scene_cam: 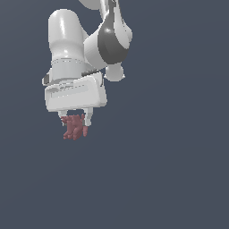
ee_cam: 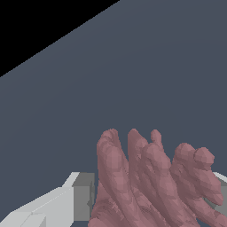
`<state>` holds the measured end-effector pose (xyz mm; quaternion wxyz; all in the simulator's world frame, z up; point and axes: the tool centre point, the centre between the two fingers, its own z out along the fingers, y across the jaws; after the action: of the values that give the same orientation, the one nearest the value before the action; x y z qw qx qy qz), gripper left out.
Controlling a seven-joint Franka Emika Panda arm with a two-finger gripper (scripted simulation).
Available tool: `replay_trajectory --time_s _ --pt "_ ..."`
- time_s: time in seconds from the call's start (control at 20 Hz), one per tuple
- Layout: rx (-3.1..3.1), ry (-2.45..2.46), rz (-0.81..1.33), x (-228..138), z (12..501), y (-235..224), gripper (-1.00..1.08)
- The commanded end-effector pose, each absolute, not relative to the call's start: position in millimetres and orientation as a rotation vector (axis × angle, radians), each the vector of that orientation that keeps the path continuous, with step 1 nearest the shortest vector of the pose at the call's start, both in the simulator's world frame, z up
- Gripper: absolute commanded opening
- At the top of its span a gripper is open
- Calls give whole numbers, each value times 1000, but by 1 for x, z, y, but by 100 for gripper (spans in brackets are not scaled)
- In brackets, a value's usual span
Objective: Pick up the object and move it to a goal position.
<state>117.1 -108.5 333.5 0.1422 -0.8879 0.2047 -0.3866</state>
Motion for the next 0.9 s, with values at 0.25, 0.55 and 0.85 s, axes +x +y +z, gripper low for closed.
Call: replay_trajectory --time_s 0.25,0.55,0.85 --pt "-2478 550 -1229 122 377 -121 -100" --pt "-2415 521 -1306 123 408 -131 -100" --pt "-2351 492 -1378 121 438 -140 -100"
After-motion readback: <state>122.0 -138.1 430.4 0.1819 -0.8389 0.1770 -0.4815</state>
